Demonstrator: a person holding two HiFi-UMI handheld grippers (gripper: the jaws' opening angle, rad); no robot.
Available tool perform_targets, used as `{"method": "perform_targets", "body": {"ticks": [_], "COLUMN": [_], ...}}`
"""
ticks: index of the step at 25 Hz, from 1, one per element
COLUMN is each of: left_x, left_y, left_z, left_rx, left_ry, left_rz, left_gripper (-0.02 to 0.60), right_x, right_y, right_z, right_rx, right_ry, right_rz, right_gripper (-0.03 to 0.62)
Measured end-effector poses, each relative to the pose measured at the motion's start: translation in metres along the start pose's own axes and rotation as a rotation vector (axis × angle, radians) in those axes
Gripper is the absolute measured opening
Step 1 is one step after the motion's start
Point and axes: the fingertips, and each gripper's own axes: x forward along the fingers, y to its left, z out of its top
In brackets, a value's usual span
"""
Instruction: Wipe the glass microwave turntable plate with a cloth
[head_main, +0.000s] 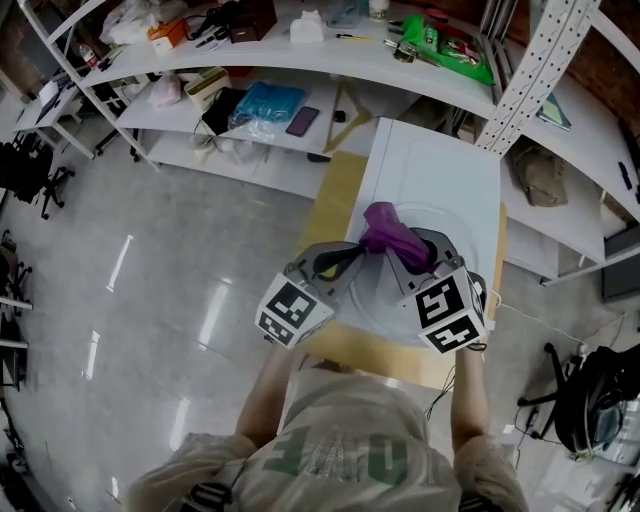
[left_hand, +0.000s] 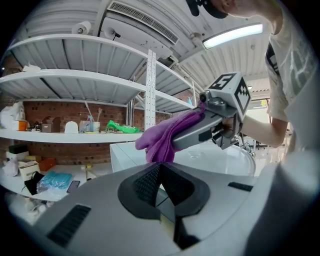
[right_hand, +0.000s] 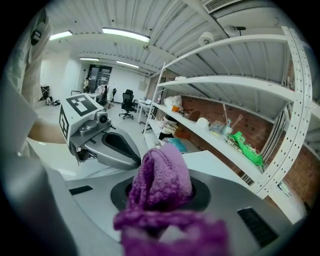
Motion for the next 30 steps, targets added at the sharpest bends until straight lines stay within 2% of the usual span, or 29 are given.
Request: {"method": "perform_targets", "body": {"ticks": [5,10,20,30], "left_x": [-0.005,-0.002,0.000,-0.002], "left_y": [0.001,0.000,-0.001,0.000], "left_z": [0.000,0.000,0.000,-0.002], "left_rx": [0.011,0.025,0.038,0.041], "left_ry": [0.003,0.018,0.038,0.044], "left_rz": [0.001,0.008,0.014,0.016], "left_gripper": [0.002,0.002,0.002,0.002], "right_x": [0.018,0.025,0.021,-0.014], "right_y": [0.009,-0.003,-0.048,-0.083], "right_z": [-0.005,-0.012,-0.029,-0.063], "right_rx": [0.004,0.009,0.019,0.054], "right_ry": [0.067,0.107,0.172,0.253], "right_rz": [0.037,0.027,-0.132,-0.267], "right_gripper": [0.049,0.048,0.049,0.049]}}
